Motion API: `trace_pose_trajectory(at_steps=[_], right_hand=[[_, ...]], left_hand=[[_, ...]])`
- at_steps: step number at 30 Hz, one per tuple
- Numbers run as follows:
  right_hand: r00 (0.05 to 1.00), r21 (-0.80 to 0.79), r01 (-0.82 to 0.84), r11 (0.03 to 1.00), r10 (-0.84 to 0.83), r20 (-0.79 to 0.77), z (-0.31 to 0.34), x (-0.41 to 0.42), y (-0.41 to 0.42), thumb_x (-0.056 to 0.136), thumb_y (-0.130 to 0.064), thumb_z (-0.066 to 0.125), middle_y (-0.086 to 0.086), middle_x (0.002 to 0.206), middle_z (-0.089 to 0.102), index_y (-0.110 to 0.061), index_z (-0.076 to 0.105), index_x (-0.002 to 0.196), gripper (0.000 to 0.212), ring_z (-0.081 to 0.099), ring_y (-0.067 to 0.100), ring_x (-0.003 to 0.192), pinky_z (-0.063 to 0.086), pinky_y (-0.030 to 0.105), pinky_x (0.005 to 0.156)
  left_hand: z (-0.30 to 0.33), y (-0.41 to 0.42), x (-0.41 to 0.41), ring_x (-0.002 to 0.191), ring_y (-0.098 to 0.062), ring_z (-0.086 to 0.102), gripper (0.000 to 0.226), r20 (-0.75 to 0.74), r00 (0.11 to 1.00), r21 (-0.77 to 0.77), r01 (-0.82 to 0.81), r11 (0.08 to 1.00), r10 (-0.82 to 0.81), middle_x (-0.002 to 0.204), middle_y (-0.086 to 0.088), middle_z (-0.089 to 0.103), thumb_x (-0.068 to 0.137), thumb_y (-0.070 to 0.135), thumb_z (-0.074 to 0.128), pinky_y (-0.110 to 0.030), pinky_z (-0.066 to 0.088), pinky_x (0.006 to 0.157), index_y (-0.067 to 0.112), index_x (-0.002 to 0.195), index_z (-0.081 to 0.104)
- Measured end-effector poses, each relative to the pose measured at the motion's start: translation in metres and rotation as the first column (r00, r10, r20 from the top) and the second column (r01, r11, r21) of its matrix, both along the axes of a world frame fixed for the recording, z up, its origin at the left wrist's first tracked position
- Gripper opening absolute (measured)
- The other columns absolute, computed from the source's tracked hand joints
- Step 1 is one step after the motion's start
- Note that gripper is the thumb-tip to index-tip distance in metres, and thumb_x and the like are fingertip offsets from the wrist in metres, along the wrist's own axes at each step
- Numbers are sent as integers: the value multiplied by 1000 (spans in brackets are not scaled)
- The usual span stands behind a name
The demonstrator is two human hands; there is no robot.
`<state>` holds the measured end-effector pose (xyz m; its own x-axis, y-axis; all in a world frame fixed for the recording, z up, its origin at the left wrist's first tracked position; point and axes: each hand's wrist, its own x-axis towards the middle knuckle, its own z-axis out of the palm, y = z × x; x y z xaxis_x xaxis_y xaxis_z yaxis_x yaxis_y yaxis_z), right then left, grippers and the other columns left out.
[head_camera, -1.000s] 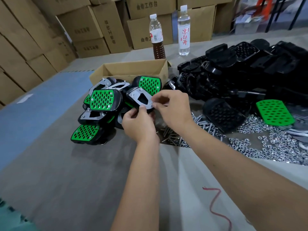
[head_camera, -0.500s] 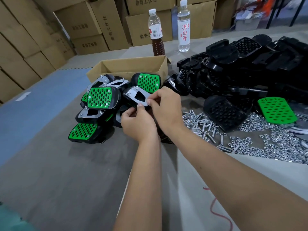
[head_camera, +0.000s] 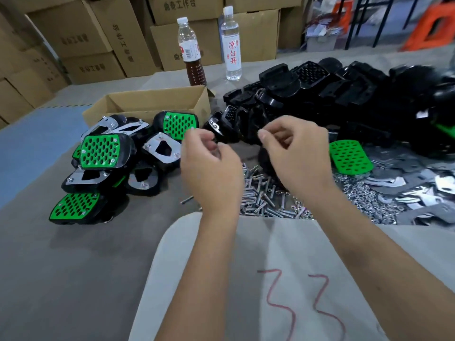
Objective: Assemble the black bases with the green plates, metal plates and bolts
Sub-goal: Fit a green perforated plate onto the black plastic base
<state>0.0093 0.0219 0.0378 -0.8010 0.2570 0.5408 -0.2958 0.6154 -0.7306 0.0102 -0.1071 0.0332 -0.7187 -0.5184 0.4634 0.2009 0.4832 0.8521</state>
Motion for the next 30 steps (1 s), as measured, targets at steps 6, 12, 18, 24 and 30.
trace_pose_trajectory(at_steps=[6,12,18,24,30], right_hand=[[836,405,387,829,-500,224,-23,29,89,92,-46,73,10,104,70,-14,69,114,39,60,36,106,42,41,92],[832,327,388,862,-480,277,-35,39,114,80,-28,89,15,128,63,-17,53,139,70,52,40,122,45,51,99],[993,-600,115,792,-96,63,-33,58,120,95,0,72,8,107,76,-16,65,120,30,77,18,97,65,36,75],[980,-894,-150,422,182,-79,-26,62,101,109,-7,49,17,105,73,0,54,113,9,77,28,89,63,32,76],[991,-915,-115,388,101,-82,-28,58,97,114,-14,40,6,79,74,-5,48,114,12,75,16,73,60,22,70]], left_hand=[[-16,56,-8,126,-31,46,65,535,836,-454,406,793,-121,130,-2,66,91,65,65,-44,40,103,20,137,57],[-16,69,0,88,-12,61,32,231,923,-114,339,934,-307,93,7,66,83,31,85,-23,47,74,21,101,60],[-21,80,8,66,-4,55,25,238,866,466,295,834,-440,81,2,57,96,20,69,-20,48,65,17,84,48],[-18,98,19,99,-39,68,13,181,664,777,355,519,-726,114,-26,70,100,4,56,-64,56,91,-1,112,61],[-26,98,16,74,-23,73,27,52,619,889,330,319,-784,88,-13,76,108,13,49,-33,61,59,-2,97,70]])
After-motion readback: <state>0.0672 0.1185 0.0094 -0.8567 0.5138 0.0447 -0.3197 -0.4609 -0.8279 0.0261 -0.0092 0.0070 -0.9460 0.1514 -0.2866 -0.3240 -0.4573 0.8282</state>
